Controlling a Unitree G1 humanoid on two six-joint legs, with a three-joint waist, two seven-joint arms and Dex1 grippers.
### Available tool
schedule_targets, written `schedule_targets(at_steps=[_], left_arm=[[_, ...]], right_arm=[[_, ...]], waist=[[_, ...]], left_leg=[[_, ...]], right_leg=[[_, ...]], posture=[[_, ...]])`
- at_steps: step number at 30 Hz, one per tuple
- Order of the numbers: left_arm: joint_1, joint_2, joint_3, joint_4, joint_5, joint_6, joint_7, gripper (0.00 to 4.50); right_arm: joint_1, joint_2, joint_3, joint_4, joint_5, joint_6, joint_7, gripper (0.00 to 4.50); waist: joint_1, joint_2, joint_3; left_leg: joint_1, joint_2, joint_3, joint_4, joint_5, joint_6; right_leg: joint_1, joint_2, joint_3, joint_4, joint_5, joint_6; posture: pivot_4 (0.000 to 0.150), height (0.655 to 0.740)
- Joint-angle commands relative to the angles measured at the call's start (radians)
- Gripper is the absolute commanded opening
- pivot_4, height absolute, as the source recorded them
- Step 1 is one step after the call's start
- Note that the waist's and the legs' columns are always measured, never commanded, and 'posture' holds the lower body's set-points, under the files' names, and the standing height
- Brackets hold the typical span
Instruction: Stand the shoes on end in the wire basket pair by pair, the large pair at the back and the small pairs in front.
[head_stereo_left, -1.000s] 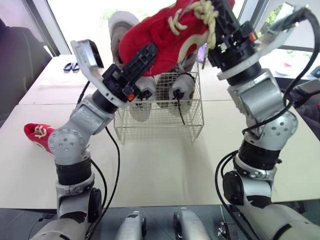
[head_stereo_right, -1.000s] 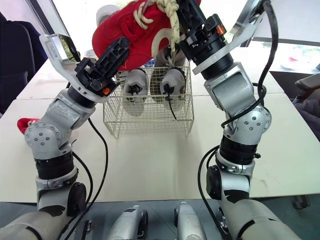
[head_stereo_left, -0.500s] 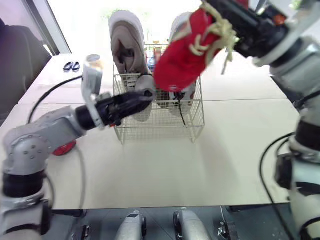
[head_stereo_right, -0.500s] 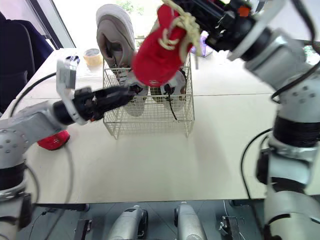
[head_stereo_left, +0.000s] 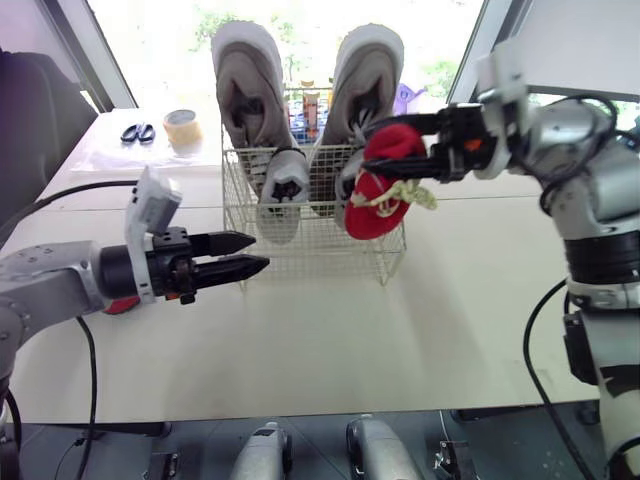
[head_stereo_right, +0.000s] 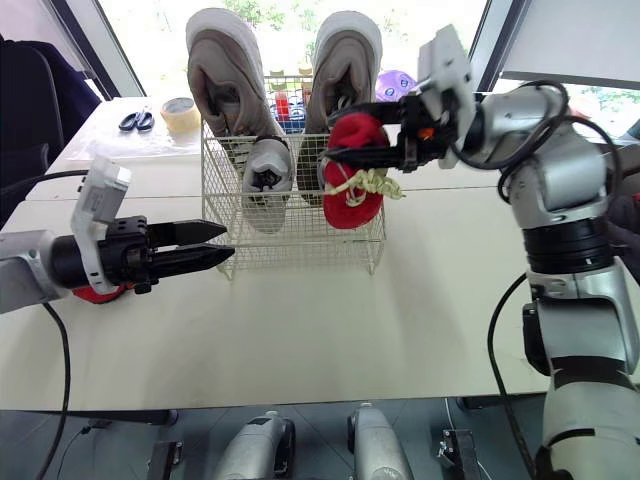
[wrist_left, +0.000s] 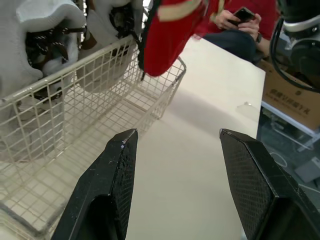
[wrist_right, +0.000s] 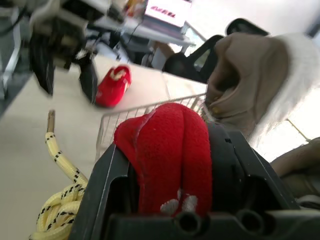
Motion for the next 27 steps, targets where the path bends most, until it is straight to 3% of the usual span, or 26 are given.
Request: schedule_targets(at_steps=[1,12,18,21,27], left_arm=[[-0.002,0.015,0.041,0.003,-0.015,0.001,0.004,2.62],[-0.010,0.018,0.025,0.042,0.012,0.010,-0.008,2.62],[0.008,0.023,0.026,0.058,0.041,0.014,-0.033,2.69],[0.016,0.026,0.033,0.063,0.051,0.017,-0.049,2.69],[0.038,0.055,0.074,0.103,0.064,0.026,-0.091,2.69]], right_arm=[[0.015,0.021,-0.019,0.012,-0.050,-0.087,0.042,1.71],[0.136,0.077,-0.050,0.076,-0.094,-0.140,0.067,1.71],[0.138,0.080,-0.077,0.087,-0.099,-0.128,0.048,4.43],[0.136,0.074,-0.087,0.069,-0.106,-0.127,0.040,4.43],[0.163,0.008,-0.128,-0.115,-0.026,0.055,0.038,4.43]], waist=[[0.001,0.000,0.000],[0.001,0.000,0.000],[0.004,0.000,0.000],[0.004,0.000,0.000],[0.003,0.000,0.000]], left_leg=[[0.000,0.000,0.000,0.000,0.000,0.000],[0.000,0.000,-0.001,0.000,0.000,-0.001],[0.000,-0.001,-0.001,0.000,0.000,-0.001],[0.000,-0.001,-0.001,0.000,0.001,-0.001],[0.000,-0.001,-0.001,0.000,0.001,-0.001]], right_leg=[[0.000,0.000,0.000,0.000,0.000,0.000],[0.000,-0.001,0.000,0.000,0.000,0.000],[0.000,-0.002,0.000,0.000,0.000,0.000],[0.000,-0.002,0.000,0.001,0.000,-0.001],[-0.001,-0.002,0.000,0.001,0.001,-0.001]], posture=[[0.150,0.7400],[0.150,0.7400],[0.150,0.7400],[0.150,0.7400],[0.150,0.7400]])
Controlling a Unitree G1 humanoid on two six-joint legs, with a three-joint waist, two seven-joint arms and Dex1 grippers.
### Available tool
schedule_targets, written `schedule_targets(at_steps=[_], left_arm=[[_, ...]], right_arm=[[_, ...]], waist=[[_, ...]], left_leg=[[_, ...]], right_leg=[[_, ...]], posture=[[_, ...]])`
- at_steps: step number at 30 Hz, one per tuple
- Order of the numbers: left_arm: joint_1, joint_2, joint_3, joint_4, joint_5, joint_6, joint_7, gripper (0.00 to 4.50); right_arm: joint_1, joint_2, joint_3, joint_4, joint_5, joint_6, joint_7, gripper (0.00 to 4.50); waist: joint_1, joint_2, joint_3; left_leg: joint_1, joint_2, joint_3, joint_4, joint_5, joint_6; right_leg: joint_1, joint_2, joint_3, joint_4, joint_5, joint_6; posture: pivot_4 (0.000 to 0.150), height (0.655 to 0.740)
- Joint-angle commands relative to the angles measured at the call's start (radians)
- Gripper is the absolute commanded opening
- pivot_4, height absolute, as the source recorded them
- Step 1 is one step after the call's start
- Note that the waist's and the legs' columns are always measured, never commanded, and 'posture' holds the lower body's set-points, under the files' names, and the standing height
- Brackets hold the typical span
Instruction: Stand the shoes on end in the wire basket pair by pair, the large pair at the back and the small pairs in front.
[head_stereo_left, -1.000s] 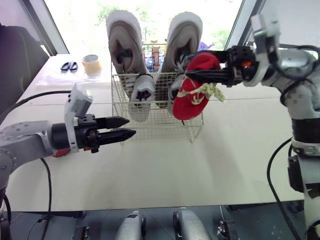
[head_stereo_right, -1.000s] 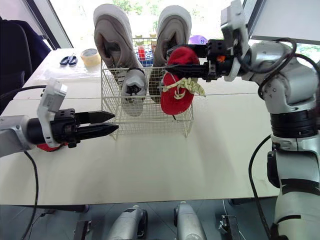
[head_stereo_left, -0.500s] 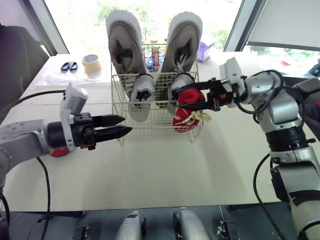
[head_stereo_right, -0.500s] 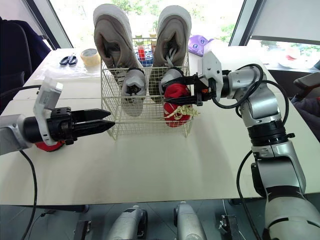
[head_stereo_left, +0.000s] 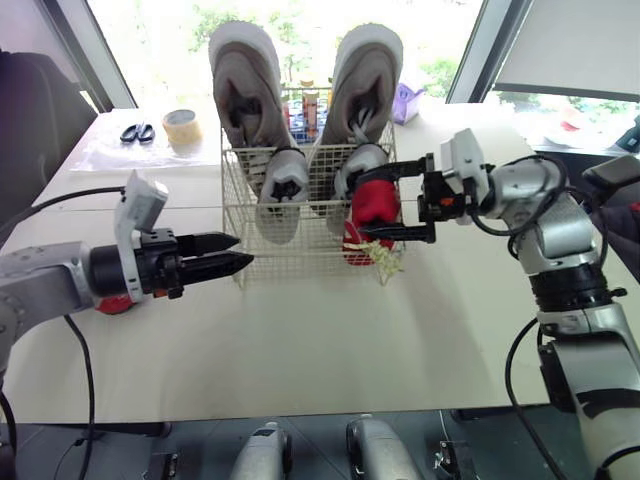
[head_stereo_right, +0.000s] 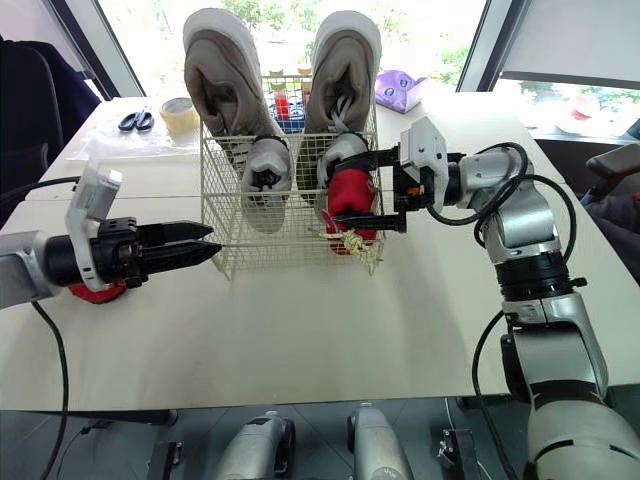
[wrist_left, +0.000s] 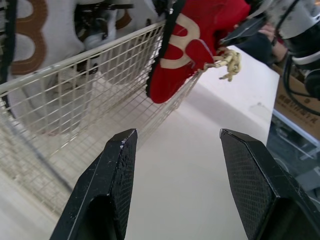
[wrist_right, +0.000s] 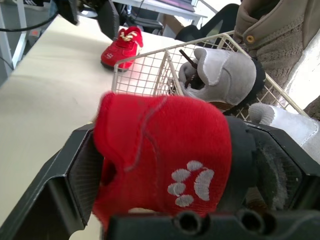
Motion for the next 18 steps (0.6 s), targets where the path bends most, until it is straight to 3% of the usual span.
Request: schedule_targets(at_steps=[1,6,9,12,14,18], left_arm=[[0.003,0.027,0.062,0.002,0.001,0.005,-0.027,2.69],[0.025,0.055,0.122,0.047,0.015,0.014,-0.056,2.69],[0.016,0.076,0.154,0.094,0.024,0.019,-0.070,2.69],[-0.016,0.120,0.200,0.242,0.096,0.015,-0.031,3.56],[-0.037,0.150,0.219,0.359,0.162,0.012,0.017,4.47],[-0.187,0.230,0.130,0.770,0.404,0.081,0.287,4.47]], right_arm=[[-0.006,-0.041,-0.071,-0.134,0.074,0.098,-0.015,4.43],[-0.036,-0.102,-0.144,-0.310,0.236,0.333,-0.056,4.43],[-0.073,-0.121,-0.157,-0.336,0.259,0.383,-0.080,4.43],[-0.150,-0.126,-0.187,-0.345,0.369,0.508,-0.096,4.50],[-0.165,-0.146,-0.184,-0.390,0.437,0.588,-0.081,4.50],[-0.135,-0.202,-0.128,-0.514,0.509,0.690,-0.034,4.50]], waist=[[0.001,0.000,0.000],[0.001,0.000,0.000],[0.000,0.000,0.000],[-0.002,0.000,0.000],[-0.004,0.000,0.000],[-0.005,0.000,0.000]], left_leg=[[0.000,0.000,0.000,0.000,0.000,0.000],[0.000,0.000,0.000,0.000,0.000,0.000],[0.000,0.000,0.000,0.000,0.000,0.000],[0.000,0.000,0.000,0.000,0.000,0.000],[0.000,0.000,-0.001,0.000,0.000,0.000],[0.000,0.000,-0.001,0.000,0.000,0.001]], right_leg=[[0.000,0.000,0.000,0.000,0.000,0.000],[0.000,0.000,0.000,0.000,0.000,0.000],[0.000,0.000,0.000,0.000,0.000,0.000],[0.000,0.000,0.000,0.001,0.000,0.000],[0.000,0.000,-0.001,0.001,0.000,0.000],[0.000,0.001,-0.003,0.001,0.000,0.000]], posture=[[0.150,0.7400],[0.150,0.7400],[0.150,0.7400],[0.150,0.7400],[0.150,0.7400],[0.150,0.7400]])
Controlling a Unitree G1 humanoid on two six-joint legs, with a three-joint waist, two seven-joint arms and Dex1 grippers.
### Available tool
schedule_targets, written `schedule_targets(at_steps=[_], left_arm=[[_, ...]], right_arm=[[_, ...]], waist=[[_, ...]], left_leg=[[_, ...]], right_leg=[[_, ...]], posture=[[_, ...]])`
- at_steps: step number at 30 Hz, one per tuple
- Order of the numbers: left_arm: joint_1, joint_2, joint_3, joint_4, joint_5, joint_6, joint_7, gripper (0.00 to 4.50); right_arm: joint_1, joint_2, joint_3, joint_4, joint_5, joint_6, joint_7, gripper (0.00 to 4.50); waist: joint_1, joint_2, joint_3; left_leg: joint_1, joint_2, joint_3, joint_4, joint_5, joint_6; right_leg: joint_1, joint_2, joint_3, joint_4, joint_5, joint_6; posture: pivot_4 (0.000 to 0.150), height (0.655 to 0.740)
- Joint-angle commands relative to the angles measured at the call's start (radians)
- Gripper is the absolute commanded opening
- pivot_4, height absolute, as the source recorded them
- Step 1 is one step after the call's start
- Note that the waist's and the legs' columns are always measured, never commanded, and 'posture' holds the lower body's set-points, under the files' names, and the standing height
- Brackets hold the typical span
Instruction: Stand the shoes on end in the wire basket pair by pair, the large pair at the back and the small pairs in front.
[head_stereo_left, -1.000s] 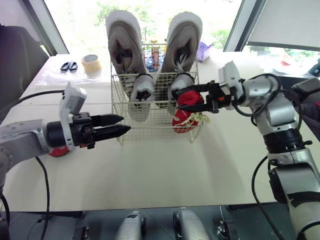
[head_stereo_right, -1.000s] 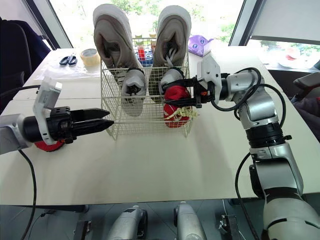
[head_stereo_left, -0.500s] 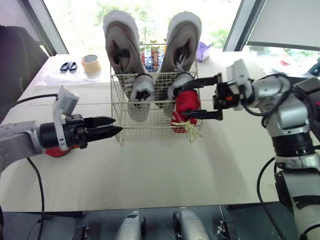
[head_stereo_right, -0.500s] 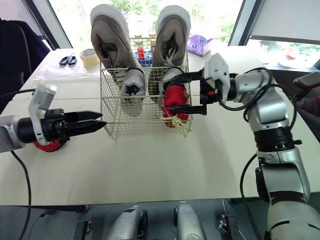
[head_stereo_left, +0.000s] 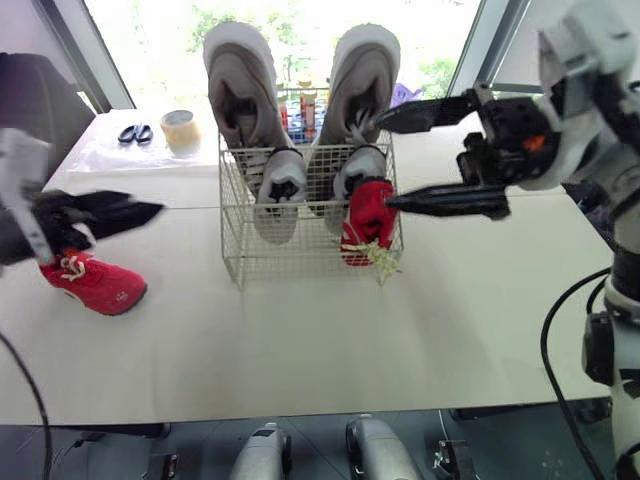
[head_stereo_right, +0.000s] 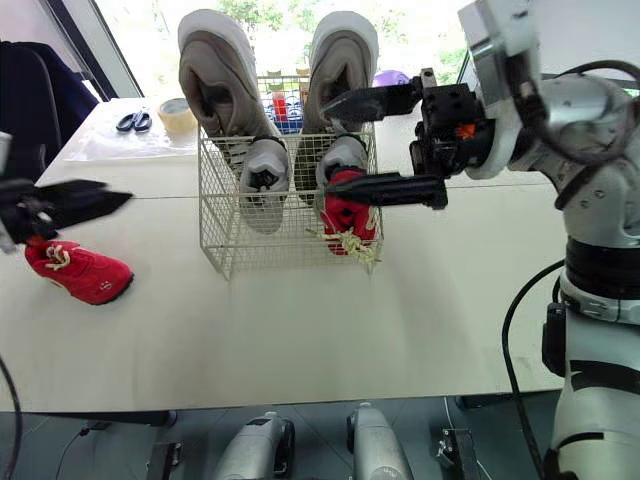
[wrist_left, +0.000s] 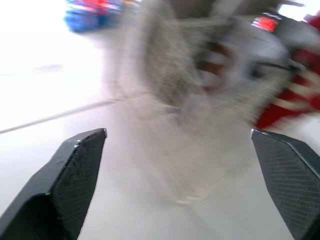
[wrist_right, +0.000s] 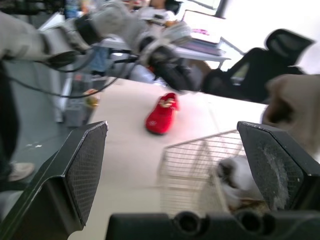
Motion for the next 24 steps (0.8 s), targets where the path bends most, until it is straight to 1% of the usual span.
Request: schedule_targets(at_steps=[1,2,3,4,7,8,12,16,18,21,24], left_arm=[[-0.164,0.045,-0.029,0.372,0.220,0.058,0.300,4.47],[-0.227,0.036,-0.031,0.450,0.264,0.065,0.377,4.47],[-0.288,0.021,-0.015,0.528,0.312,0.078,0.490,4.47],[-0.342,-0.003,0.023,0.585,0.332,0.090,0.581,4.47],[-0.466,-0.076,0.129,0.681,0.350,0.140,0.757,4.47],[-0.487,-0.104,0.165,0.688,0.356,0.143,0.813,4.47],[-0.518,-0.215,0.306,0.634,0.386,0.177,1.026,4.47],[-0.532,-0.321,0.446,0.550,0.412,0.288,1.180,4.47],[-0.539,-0.373,0.502,0.490,0.440,0.334,1.236,4.47],[-0.545,-0.474,0.594,0.403,0.484,0.341,1.318,4.47],[-0.563,-0.521,0.653,0.359,0.530,0.336,1.362,4.47]], right_arm=[[0.024,-0.052,0.033,-0.106,0.047,0.043,0.062,4.50],[0.033,-0.061,0.041,-0.112,0.036,0.032,0.073,4.50],[0.039,-0.075,0.053,-0.106,0.026,0.027,0.094,4.50],[0.042,-0.088,0.064,-0.100,0.014,0.019,0.114,4.50],[0.032,-0.109,0.091,-0.079,-0.017,-0.007,0.158,4.50],[0.028,-0.115,0.101,-0.074,-0.033,-0.021,0.172,4.50],[0.040,-0.146,0.124,-0.076,-0.089,-0.076,0.223,4.50],[0.050,-0.145,0.114,-0.082,-0.091,-0.073,0.218,4.50],[0.055,-0.145,0.111,-0.083,-0.095,-0.073,0.213,4.50],[0.072,-0.133,0.097,-0.087,-0.090,-0.070,0.184,4.50],[0.084,-0.126,0.087,-0.093,-0.082,-0.062,0.155,4.50]], waist=[[-0.004,0.000,0.000],[-0.003,0.000,0.000],[-0.003,-0.001,-0.001],[-0.002,-0.001,-0.001],[0.015,-0.005,-0.002],[0.022,-0.006,-0.003],[0.030,-0.010,-0.005],[0.026,-0.012,-0.006],[0.026,-0.012,-0.006],[0.027,-0.012,-0.006],[0.028,-0.012,-0.006]], left_leg=[[0.000,0.000,0.000,0.000,0.000,0.000],[0.000,0.000,0.000,0.000,0.000,0.000],[0.000,-0.001,0.000,0.001,0.000,0.000],[0.000,-0.001,0.000,0.002,0.000,0.000],[-0.001,-0.002,0.000,0.004,0.000,0.000],[-0.001,-0.002,0.000,0.004,0.000,0.000],[-0.001,-0.002,-0.001,0.004,0.000,0.000],[-0.002,-0.002,-0.001,0.004,0.000,-0.001],[-0.002,-0.002,-0.001,0.004,0.000,-0.001],[-0.002,-0.003,-0.001,0.004,0.000,-0.002],[-0.002,-0.003,-0.001,0.004,0.001,-0.003]], right_leg=[[0.000,0.000,0.000,0.000,0.000,0.000],[0.000,0.001,0.000,0.000,0.000,0.000],[0.000,0.001,-0.001,0.001,0.000,0.000],[0.000,0.001,-0.001,0.001,0.000,0.001],[0.000,-0.002,-0.001,0.003,0.000,0.001],[0.000,-0.002,-0.001,0.003,0.000,0.001],[-0.001,-0.004,-0.001,0.003,0.000,0.001],[-0.002,-0.005,0.000,0.004,0.000,0.001],[-0.002,-0.006,0.000,0.004,0.000,0.001],[-0.002,-0.006,0.000,0.005,0.000,0.001],[-0.002,-0.006,0.000,0.005,0.000,0.001]], posture=[[0.150,0.7400],[0.150,0.7400],[0.150,0.7400],[0.150,0.7400],[0.150,0.7400],[0.150,0.7400],[0.150,0.7400],[0.150,0.7400],[0.150,0.7400],[0.150,0.7400],[0.150,0.7400]])
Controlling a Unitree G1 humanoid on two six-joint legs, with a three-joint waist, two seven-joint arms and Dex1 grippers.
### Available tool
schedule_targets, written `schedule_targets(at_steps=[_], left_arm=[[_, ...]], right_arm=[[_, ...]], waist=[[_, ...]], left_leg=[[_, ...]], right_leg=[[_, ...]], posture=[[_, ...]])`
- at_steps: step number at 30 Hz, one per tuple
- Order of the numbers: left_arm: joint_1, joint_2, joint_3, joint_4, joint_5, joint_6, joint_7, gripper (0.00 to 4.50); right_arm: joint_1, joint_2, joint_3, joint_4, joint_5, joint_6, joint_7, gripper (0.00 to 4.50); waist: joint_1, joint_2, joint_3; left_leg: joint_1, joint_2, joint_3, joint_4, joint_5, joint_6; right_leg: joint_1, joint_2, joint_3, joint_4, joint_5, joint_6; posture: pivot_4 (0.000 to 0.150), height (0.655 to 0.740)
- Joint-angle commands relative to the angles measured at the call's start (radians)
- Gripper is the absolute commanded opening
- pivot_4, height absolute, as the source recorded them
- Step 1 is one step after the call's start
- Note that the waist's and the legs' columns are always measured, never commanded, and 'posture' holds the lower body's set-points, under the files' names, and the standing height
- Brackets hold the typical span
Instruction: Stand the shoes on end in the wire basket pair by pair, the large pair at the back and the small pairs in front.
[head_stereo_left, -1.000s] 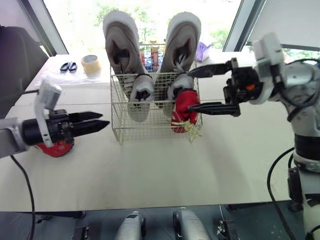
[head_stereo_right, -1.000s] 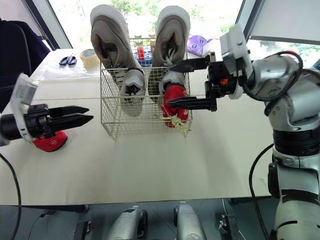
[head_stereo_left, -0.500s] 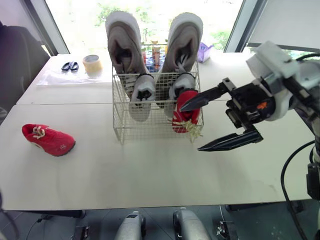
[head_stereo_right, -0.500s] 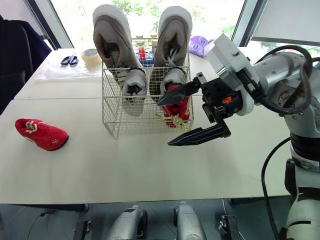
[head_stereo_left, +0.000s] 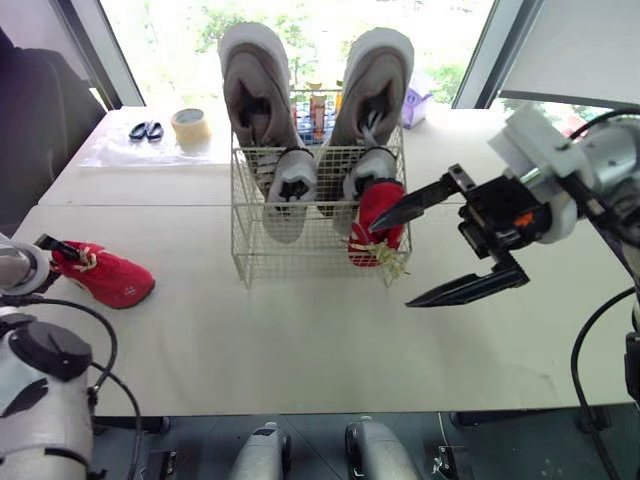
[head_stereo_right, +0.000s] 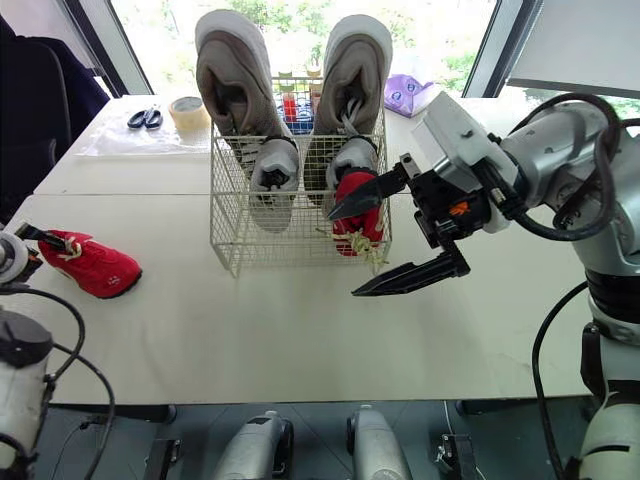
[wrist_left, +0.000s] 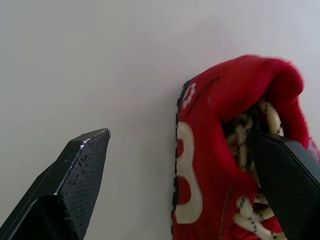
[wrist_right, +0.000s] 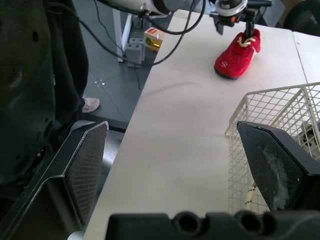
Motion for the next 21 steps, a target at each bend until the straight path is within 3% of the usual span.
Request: schedule_targets(at_steps=[1,9,12,19,21], left_arm=[[-0.036,-0.007,0.061,-0.067,0.054,0.003,0.045,4.47],[-0.072,-0.013,0.067,-0.041,0.133,-0.025,0.020,4.47],[-0.035,0.005,0.064,0.078,0.144,-0.107,-0.026,3.67],[-0.053,0.053,-0.006,0.266,0.135,-0.244,-0.106,0.16],[-0.070,0.060,-0.007,0.248,0.119,-0.226,-0.113,0.07]], right_arm=[[0.000,-0.002,-0.045,-0.020,0.015,0.004,-0.032,4.50],[0.023,0.018,-0.073,-0.037,0.040,0.020,-0.102,4.50],[0.032,0.030,-0.080,-0.039,0.041,0.020,-0.134,4.50],[0.032,0.031,-0.083,-0.037,0.045,0.025,-0.168,4.50],[0.036,0.027,-0.084,-0.032,0.042,0.024,-0.172,4.50]], waist=[[0.000,0.000,0.000],[-0.002,0.000,0.000],[-0.002,0.000,0.000],[-0.005,0.001,-0.001],[-0.005,0.001,-0.001]], left_leg=[[0.000,0.000,0.000,0.000,0.000,0.000],[0.000,0.000,0.000,0.000,0.000,-0.001],[0.000,0.000,0.000,0.000,0.000,-0.001],[0.001,-0.001,0.000,-0.001,0.001,-0.001],[0.002,-0.001,0.000,-0.001,0.001,-0.001]], right_leg=[[0.000,0.000,0.000,0.000,0.000,0.000],[0.000,0.000,0.000,0.000,0.000,0.000],[0.000,0.000,0.000,0.000,0.000,0.000],[0.000,-0.001,0.000,0.001,0.000,0.000],[0.000,-0.001,0.000,0.002,0.000,0.000]], posture=[[0.150,0.7400],[0.150,0.7400],[0.150,0.7400],[0.150,0.7400],[0.150,0.7400]])
